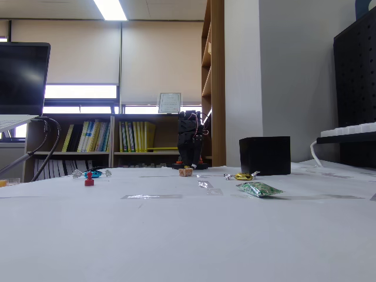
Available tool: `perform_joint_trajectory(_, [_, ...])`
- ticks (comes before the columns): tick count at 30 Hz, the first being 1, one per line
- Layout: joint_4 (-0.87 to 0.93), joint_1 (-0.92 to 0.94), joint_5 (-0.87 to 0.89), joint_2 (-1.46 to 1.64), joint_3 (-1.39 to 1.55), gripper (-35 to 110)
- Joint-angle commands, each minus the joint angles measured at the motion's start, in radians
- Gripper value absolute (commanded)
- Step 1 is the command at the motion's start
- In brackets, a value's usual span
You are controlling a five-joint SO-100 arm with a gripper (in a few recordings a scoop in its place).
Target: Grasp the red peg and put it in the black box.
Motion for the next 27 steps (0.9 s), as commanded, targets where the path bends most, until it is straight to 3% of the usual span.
perform_joint_trajectory(1, [-0.094,0.023,-0.011,0.015,-0.081,0])
perform_joint_trajectory(13, [-0.689,0.112,-0.035,0.376,-0.081,0])
perform_joint_trajectory(27, [-1.052,0.178,-0.067,0.676,-0.072,0])
